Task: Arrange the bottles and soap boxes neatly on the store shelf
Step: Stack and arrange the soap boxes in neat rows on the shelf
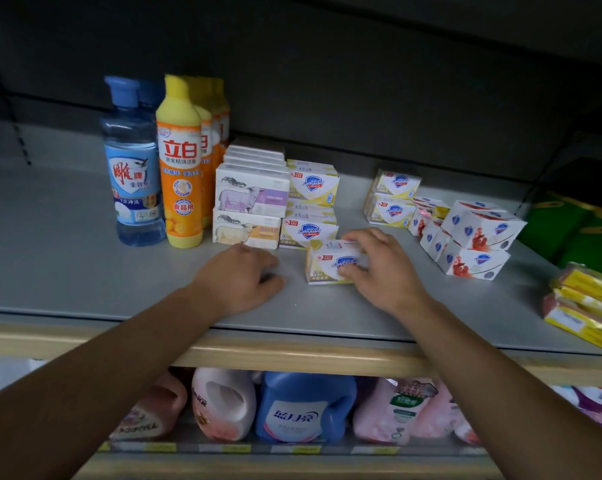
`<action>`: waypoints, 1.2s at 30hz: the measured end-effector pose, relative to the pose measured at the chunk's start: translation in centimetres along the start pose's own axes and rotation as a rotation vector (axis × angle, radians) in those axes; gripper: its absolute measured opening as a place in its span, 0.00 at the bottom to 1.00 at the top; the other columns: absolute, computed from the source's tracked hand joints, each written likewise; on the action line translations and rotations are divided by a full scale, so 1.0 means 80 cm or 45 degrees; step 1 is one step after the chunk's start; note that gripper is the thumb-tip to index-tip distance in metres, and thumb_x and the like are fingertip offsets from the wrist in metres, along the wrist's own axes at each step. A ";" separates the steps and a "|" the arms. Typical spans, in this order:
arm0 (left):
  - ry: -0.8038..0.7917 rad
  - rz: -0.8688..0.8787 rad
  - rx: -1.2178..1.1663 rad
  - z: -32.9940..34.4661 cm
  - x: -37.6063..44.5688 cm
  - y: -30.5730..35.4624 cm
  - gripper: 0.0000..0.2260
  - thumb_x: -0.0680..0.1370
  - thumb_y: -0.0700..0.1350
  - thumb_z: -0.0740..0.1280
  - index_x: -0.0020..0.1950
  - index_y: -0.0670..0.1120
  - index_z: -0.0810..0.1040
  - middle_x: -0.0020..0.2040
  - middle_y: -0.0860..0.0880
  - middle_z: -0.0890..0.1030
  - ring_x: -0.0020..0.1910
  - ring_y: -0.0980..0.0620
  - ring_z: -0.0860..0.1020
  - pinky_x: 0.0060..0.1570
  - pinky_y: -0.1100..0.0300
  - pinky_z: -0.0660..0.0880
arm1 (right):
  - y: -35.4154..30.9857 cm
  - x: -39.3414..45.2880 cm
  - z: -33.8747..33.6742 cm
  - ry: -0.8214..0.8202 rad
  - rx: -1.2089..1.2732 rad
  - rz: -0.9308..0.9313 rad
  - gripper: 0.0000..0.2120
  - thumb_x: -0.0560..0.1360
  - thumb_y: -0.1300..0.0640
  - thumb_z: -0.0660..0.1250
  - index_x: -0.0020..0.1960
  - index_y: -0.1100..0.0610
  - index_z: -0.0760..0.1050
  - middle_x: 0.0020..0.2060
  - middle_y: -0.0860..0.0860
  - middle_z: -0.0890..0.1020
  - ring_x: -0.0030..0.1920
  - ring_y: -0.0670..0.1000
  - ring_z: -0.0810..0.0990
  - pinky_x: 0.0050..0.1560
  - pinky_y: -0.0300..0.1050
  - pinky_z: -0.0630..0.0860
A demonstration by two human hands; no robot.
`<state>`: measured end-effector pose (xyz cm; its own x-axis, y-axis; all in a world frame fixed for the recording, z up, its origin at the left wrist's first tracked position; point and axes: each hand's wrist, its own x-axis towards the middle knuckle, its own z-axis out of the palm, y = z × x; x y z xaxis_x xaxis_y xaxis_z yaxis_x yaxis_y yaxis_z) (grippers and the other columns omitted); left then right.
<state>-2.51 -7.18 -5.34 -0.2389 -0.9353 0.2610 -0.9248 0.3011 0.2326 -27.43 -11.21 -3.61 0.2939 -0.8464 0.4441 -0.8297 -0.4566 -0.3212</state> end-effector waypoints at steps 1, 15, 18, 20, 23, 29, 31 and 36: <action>0.013 0.014 0.002 0.001 0.001 0.001 0.34 0.70 0.67 0.47 0.55 0.44 0.80 0.58 0.47 0.82 0.60 0.45 0.76 0.56 0.53 0.74 | 0.000 0.007 -0.004 0.018 0.005 -0.005 0.23 0.72 0.53 0.73 0.66 0.51 0.74 0.60 0.49 0.75 0.62 0.53 0.71 0.56 0.38 0.63; -0.020 -0.050 0.001 0.007 0.015 -0.007 0.22 0.75 0.59 0.60 0.65 0.51 0.77 0.62 0.51 0.79 0.62 0.46 0.72 0.59 0.54 0.72 | -0.029 0.160 0.014 0.220 -0.137 -0.025 0.24 0.72 0.50 0.72 0.67 0.52 0.73 0.63 0.52 0.72 0.64 0.56 0.69 0.62 0.50 0.70; -0.028 -0.049 0.023 0.009 0.018 -0.009 0.25 0.72 0.61 0.57 0.65 0.52 0.76 0.61 0.52 0.78 0.60 0.46 0.72 0.60 0.54 0.71 | -0.024 0.172 0.032 0.125 -0.155 -0.036 0.25 0.75 0.51 0.68 0.71 0.52 0.70 0.68 0.52 0.69 0.66 0.58 0.67 0.66 0.52 0.67; -0.027 -0.048 0.016 0.010 0.019 -0.011 0.28 0.69 0.61 0.55 0.64 0.53 0.77 0.61 0.52 0.78 0.60 0.46 0.73 0.61 0.54 0.71 | -0.021 0.176 0.039 0.112 -0.140 -0.042 0.25 0.77 0.52 0.66 0.73 0.52 0.68 0.70 0.53 0.68 0.68 0.59 0.67 0.67 0.50 0.65; -0.018 -0.049 -0.003 0.012 0.021 -0.012 0.28 0.69 0.61 0.54 0.64 0.53 0.76 0.61 0.52 0.78 0.60 0.47 0.72 0.62 0.53 0.70 | -0.019 0.177 0.043 0.134 -0.180 -0.048 0.25 0.78 0.51 0.65 0.73 0.51 0.67 0.69 0.54 0.70 0.67 0.60 0.67 0.66 0.51 0.66; -0.021 -0.058 -0.033 0.011 0.019 -0.011 0.28 0.69 0.61 0.54 0.65 0.54 0.76 0.62 0.54 0.77 0.61 0.47 0.71 0.62 0.52 0.70 | -0.025 0.176 0.046 0.160 -0.208 -0.004 0.25 0.78 0.50 0.65 0.74 0.50 0.67 0.69 0.53 0.70 0.67 0.59 0.67 0.64 0.51 0.67; -0.025 -0.059 -0.033 0.009 0.020 -0.011 0.28 0.69 0.61 0.54 0.65 0.54 0.76 0.62 0.54 0.77 0.61 0.48 0.71 0.62 0.52 0.70 | -0.027 0.174 0.043 0.116 -0.216 0.004 0.27 0.77 0.49 0.65 0.75 0.50 0.65 0.70 0.53 0.69 0.68 0.59 0.66 0.66 0.51 0.66; -0.020 -0.060 -0.031 0.009 0.017 -0.011 0.28 0.69 0.61 0.55 0.65 0.53 0.77 0.62 0.53 0.78 0.61 0.47 0.71 0.61 0.52 0.71 | -0.026 0.143 0.022 0.135 -0.107 0.051 0.30 0.76 0.48 0.65 0.76 0.52 0.62 0.72 0.53 0.66 0.70 0.58 0.65 0.69 0.51 0.65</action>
<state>-2.21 -8.84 -5.90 -0.2000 -0.9514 0.2343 -0.9277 0.2608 0.2671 -21.48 -20.40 0.64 0.2116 -0.8277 0.5197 -0.8780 -0.3946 -0.2709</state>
